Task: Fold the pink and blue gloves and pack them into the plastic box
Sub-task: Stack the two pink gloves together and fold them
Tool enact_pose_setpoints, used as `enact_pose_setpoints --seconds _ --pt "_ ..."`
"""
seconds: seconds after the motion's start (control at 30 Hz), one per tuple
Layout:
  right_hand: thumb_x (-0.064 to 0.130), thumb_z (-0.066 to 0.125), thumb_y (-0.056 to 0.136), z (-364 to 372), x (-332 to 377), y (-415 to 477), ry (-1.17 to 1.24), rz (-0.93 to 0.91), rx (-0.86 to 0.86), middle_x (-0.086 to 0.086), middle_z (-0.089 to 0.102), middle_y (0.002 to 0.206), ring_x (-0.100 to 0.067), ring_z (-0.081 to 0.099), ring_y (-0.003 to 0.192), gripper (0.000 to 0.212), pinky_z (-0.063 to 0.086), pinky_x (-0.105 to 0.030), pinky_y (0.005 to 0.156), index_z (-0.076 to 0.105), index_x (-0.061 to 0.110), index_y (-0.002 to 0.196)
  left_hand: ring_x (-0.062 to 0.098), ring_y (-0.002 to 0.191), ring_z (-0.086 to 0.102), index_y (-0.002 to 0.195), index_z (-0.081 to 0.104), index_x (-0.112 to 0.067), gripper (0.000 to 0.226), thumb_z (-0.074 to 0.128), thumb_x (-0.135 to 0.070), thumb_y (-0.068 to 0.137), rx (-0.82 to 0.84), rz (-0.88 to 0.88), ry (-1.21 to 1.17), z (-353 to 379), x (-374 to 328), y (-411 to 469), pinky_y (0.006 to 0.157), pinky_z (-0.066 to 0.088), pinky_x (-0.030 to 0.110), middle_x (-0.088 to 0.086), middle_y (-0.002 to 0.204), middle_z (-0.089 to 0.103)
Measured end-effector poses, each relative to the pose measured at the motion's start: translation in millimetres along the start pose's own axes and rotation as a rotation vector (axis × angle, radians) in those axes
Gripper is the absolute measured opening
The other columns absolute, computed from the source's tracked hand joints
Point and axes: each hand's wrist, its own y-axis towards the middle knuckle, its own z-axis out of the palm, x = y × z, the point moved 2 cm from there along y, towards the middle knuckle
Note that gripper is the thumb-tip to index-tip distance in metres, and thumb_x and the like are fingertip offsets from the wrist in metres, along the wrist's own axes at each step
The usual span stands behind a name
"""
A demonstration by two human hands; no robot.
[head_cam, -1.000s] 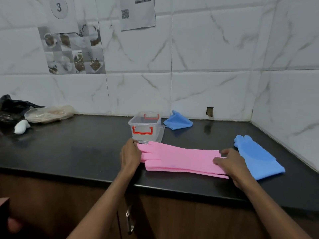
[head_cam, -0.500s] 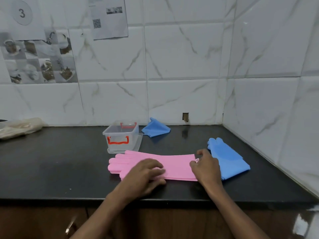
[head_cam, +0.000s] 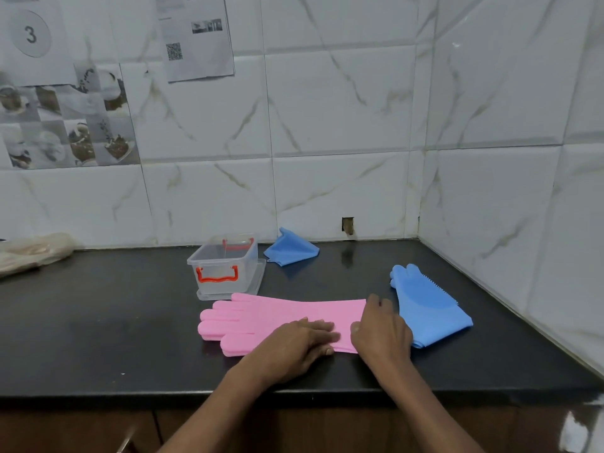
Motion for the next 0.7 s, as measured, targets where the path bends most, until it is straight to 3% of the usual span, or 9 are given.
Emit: enact_pose_setpoints --seconds 0.1,0.17,0.3,0.4,0.43,0.5,0.57,0.63,0.7 --pt "0.031 0.055 0.088 -2 -5 0 0.137 0.029 -0.075 -0.006 0.056 0.113 -0.021 0.059 0.087 0.032 0.043 -0.028 0.066 0.049 0.015 0.114 0.015 0.123 0.057 0.132 0.056 -0.027 0.038 0.039 -0.040 0.101 0.066 0.023 0.166 -3 -8 4 0.112 0.038 0.034 -0.003 0.139 0.057" --pt "0.031 0.055 0.089 -6 -11 1 0.283 0.081 -0.138 -0.009 0.062 0.111 -0.025 0.060 0.094 0.034 0.044 -0.032 0.075 0.052 0.010 0.115 0.021 0.091 0.066 0.109 0.061 -0.017 0.029 0.041 -0.036 0.099 0.018 -0.021 0.197 -8 -18 9 0.089 0.054 0.040 0.006 0.108 0.070" --pt "0.045 0.051 0.093 -11 -16 -2 0.479 0.158 -0.264 -0.010 0.070 0.104 -0.022 0.065 0.094 0.046 0.046 -0.030 0.077 0.056 0.007 0.119 0.017 0.070 0.061 0.089 0.051 -0.018 0.014 0.045 -0.027 0.098 -0.262 -0.313 -0.014 -9 -15 21 0.070 0.054 0.034 0.002 0.081 0.066" --pt "0.064 0.040 0.090 -9 -14 1 0.706 0.251 -0.102 -0.009 0.072 0.078 -0.014 0.070 0.060 0.063 0.051 -0.024 0.053 0.060 0.005 0.102 0.009 0.062 0.056 0.081 0.042 -0.027 0.016 0.045 -0.026 0.097 -0.304 -0.332 -0.083 -6 -15 22 0.061 0.049 0.026 -0.006 0.073 0.060" --pt "0.066 0.040 0.089 -8 -14 5 0.848 0.310 -0.006 -0.010 0.071 0.072 -0.017 0.070 0.053 0.067 0.052 -0.025 0.047 0.059 0.003 0.096 0.012 0.065 0.058 0.084 0.043 -0.026 0.013 0.045 -0.028 0.097 -0.261 -0.272 -0.047 -3 -15 22 0.063 0.050 0.029 -0.004 0.077 0.062" --pt "0.063 0.050 0.087 -11 -16 17 1.002 0.425 0.169 -0.011 0.066 0.086 -0.026 0.070 0.069 0.066 0.057 -0.034 0.058 0.055 -0.001 0.100 0.020 0.075 0.062 0.095 0.049 -0.022 0.016 0.042 -0.037 0.096 -0.140 -0.137 0.037 0 -21 20 0.070 0.053 0.037 0.004 0.089 0.068" --pt "0.049 0.065 0.085 -15 -16 28 0.894 0.407 0.325 -0.012 0.063 0.101 -0.026 0.064 0.089 0.058 0.055 -0.042 0.075 0.051 0.000 0.112 0.016 0.083 0.064 0.107 0.054 -0.024 0.036 0.036 -0.053 0.095 -0.064 -0.051 0.051 0 -24 18 0.078 0.054 0.034 0.001 0.101 0.070" --pt "0.029 0.074 0.082 -18 -13 36 0.679 0.330 0.410 -0.012 0.062 0.104 -0.024 0.062 0.090 0.042 0.051 -0.035 0.068 0.050 0.002 0.105 0.011 0.088 0.063 0.113 0.057 -0.027 0.054 0.027 -0.066 0.093 -0.112 -0.048 -0.003 -5 -28 12 0.085 0.052 0.030 -0.003 0.105 0.070" --pt "0.015 0.075 0.081 -18 -10 41 0.483 0.285 0.419 -0.010 0.058 0.097 -0.019 0.056 0.081 0.029 0.043 -0.028 0.061 0.050 0.007 0.092 0.010 0.090 0.066 0.111 0.064 -0.025 0.051 0.028 -0.058 0.096 -0.329 -0.057 0.016 -10 -28 7 0.097 0.049 0.029 -0.003 0.104 0.072"
